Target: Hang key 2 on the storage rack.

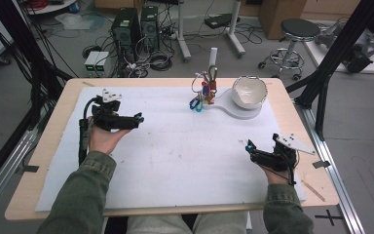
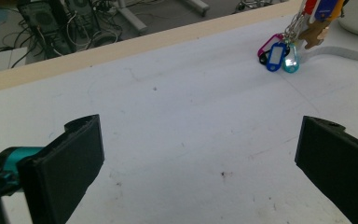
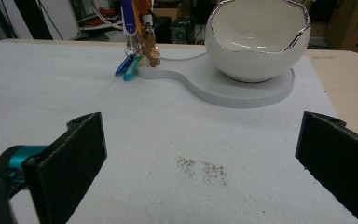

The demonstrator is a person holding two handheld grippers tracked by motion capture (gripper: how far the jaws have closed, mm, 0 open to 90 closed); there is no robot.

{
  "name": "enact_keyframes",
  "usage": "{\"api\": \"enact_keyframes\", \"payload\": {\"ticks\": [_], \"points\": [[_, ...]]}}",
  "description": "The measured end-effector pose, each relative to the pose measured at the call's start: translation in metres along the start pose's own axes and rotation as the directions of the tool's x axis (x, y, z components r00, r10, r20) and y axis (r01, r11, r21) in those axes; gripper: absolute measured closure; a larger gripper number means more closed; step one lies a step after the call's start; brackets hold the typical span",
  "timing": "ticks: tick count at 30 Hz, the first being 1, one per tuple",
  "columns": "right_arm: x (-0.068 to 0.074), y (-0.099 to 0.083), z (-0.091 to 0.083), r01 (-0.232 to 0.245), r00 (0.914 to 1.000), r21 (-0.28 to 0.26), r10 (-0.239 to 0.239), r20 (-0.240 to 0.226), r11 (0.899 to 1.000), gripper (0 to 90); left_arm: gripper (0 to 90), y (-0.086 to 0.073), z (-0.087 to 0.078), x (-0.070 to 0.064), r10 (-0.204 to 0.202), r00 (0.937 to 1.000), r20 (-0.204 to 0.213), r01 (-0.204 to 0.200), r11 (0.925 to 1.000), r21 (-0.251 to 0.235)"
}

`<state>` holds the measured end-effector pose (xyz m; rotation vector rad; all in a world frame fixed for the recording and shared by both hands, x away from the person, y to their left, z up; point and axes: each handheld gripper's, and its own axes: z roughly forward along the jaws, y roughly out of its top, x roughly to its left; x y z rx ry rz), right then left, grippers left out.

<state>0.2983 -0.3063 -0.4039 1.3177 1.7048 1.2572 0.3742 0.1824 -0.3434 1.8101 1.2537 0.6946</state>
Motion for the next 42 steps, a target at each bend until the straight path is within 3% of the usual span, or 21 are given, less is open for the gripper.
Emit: {"api": "enact_keyframes", "payload": {"ticks": [5, 13, 15, 20, 26, 33, 38, 42], "points": [[0.0, 0.0, 0.0, 0.005, 1.0, 0.0, -0.005, -0.001, 1.0, 0.9, 1.6, -0.013, -0.007, 0.007, -0.031, 0.9989, -0.036, 0.03, 0.9989, -0.038], [0.0, 0.0, 0.0, 0.005, 1.0, 0.0, -0.005, 0.002, 1.0, 0.9, 1.6, -0.033, -0.02, 0.019, -0.032, 0.9942, -0.103, 0.024, 0.9972, -0.07], [0.0, 0.0, 0.0, 0.009, 1.0, 0.0, -0.009, 0.003, 1.0, 0.9, 1.6, -0.037, -0.024, 0.023, -0.048, 0.9917, -0.119, 0.038, 0.9954, -0.088], [0.001, -0.001, 0.001, 0.007, 1.0, 0.002, -0.007, 0.006, 1.0, 0.9, 1.6, -0.052, -0.034, 0.033, -0.099, 0.9847, -0.143, 0.078, 0.9865, -0.143], [0.0, -0.001, 0.0, -0.001, 0.9999, 0.0, 0.001, 0.012, 1.0, 0.9, 1.6, -0.074, -0.043, 0.046, -0.157, 0.9709, -0.181, 0.122, 0.9738, -0.192], [0.0, -0.001, 0.0, -0.001, 0.9999, 0.0, 0.001, 0.017, 1.0, 0.9, 1.6, -0.098, -0.056, 0.059, -0.214, 0.9605, -0.178, 0.166, 0.9538, -0.251], [0.0, -0.001, 0.0, 0.001, 0.9997, -0.003, -0.001, 0.026, 1.0, 0.9, 1.6, -0.105, -0.063, 0.062, -0.228, 0.9605, -0.16, 0.179, 0.9465, -0.268], [-0.001, -0.001, 0.0, 0.001, 0.9995, 0.001, -0.001, 0.031, 1.0, 0.8, 1.6, -0.11, -0.064, 0.064, -0.223, 0.9613, -0.162, 0.175, 0.9479, -0.266]]}}
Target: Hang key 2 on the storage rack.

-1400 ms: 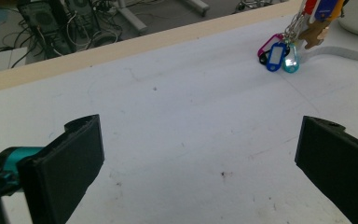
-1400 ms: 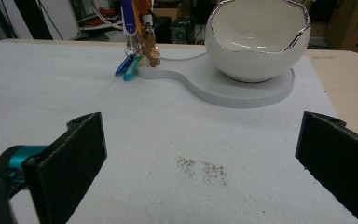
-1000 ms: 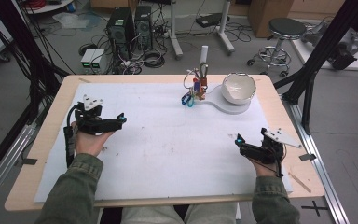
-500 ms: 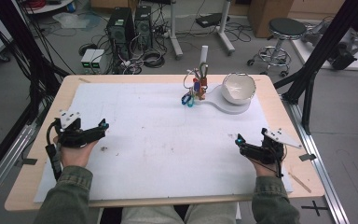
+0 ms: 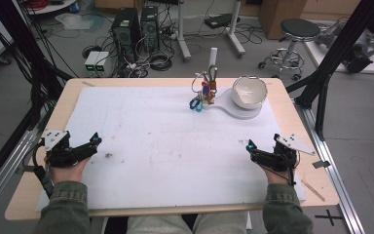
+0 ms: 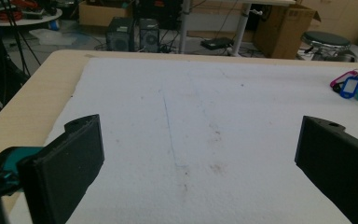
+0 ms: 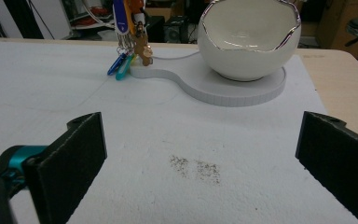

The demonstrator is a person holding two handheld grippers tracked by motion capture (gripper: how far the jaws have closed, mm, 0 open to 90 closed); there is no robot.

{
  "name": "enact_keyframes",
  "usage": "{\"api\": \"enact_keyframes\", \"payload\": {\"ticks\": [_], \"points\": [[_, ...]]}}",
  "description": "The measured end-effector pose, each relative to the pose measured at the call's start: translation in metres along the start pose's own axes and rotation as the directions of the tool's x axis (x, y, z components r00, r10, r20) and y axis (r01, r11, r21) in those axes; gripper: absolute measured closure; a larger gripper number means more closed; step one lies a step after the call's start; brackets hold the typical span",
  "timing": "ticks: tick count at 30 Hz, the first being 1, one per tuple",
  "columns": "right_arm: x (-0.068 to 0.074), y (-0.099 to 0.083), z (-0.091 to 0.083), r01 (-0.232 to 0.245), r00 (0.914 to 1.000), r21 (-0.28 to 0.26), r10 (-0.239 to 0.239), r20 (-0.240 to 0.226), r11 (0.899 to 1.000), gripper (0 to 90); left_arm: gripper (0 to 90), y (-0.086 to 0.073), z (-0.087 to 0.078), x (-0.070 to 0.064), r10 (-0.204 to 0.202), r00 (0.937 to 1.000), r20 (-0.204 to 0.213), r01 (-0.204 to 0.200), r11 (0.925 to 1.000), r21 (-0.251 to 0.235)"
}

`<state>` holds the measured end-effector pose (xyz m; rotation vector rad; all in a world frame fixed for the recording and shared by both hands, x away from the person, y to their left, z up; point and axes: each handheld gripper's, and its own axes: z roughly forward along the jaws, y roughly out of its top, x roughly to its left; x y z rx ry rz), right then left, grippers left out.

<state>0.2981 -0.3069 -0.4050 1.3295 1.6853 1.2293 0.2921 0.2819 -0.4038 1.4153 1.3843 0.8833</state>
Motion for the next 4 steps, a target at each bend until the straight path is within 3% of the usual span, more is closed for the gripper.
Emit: {"api": "enact_keyframes", "payload": {"ticks": [4], "points": [[0.0004, 0.0, 0.0008, 0.005, 1.0, 0.002, -0.005, -0.001, 1.0, 0.9, 1.7, -0.0003, -0.0005, 0.0011, -0.009, 1.0, 0.002, 0.009, 1.0, -0.004]]}}
